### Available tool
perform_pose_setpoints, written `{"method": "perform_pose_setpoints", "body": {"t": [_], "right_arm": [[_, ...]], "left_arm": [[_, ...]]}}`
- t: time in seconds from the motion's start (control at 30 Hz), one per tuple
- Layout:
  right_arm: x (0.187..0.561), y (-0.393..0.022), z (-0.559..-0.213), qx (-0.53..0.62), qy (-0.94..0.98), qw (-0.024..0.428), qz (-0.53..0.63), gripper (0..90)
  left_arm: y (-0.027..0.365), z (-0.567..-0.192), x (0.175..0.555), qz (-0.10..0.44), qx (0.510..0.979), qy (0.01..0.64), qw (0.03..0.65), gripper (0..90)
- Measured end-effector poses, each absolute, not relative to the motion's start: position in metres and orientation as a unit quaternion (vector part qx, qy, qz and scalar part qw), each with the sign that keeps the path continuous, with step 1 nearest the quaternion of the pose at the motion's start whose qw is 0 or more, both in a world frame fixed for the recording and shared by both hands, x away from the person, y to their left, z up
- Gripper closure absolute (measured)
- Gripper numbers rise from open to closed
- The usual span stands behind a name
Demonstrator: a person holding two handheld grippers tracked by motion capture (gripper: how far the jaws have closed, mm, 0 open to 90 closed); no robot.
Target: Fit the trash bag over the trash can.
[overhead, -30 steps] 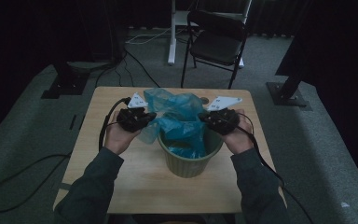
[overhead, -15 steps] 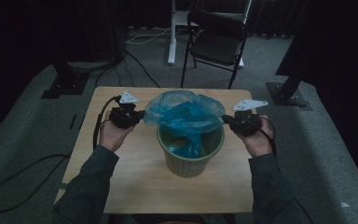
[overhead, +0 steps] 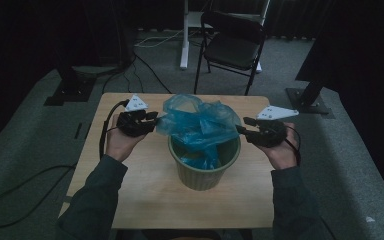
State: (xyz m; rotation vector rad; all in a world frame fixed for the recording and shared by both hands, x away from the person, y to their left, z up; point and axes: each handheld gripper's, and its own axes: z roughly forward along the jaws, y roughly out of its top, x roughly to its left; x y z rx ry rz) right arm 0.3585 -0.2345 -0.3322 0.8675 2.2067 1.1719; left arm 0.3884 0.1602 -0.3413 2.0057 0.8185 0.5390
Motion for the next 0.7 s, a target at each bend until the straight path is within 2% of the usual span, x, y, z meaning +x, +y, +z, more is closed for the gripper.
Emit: {"method": "perform_pose_setpoints", "body": {"t": [0.2, 0.4, 0.43, 0.53, 0.6, 0.7], "right_arm": [[0.358, -0.225, -0.321, 0.292, 0.804, 0.247, 0.455, 50.2], [0.359, -0.207, -0.309, 0.267, 0.8, 0.259, 0.47, 50.1], [0.361, -0.206, -0.307, 0.268, 0.801, 0.259, 0.468, 53.8], [0.37, -0.203, -0.306, 0.279, 0.805, 0.254, 0.458, 73.4], [0.377, -0.205, -0.308, 0.294, 0.804, 0.247, 0.454, 82.1], [0.389, -0.209, -0.314, 0.326, 0.801, 0.243, 0.439, 87.9]], "left_arm": [[0.155, -0.34, 0.392, 0.225, 0.806, 0.328, 0.439, 61.9], [0.144, -0.336, 0.395, 0.231, 0.808, 0.319, 0.439, 61.6], [0.142, -0.335, 0.396, 0.233, 0.808, 0.317, 0.439, 61.6], [0.139, -0.334, 0.399, 0.233, 0.807, 0.317, 0.44, 61.8], [0.137, -0.334, 0.401, 0.233, 0.806, 0.32, 0.441, 61.9], [0.136, -0.336, 0.406, 0.229, 0.807, 0.323, 0.438, 62.1]]}}
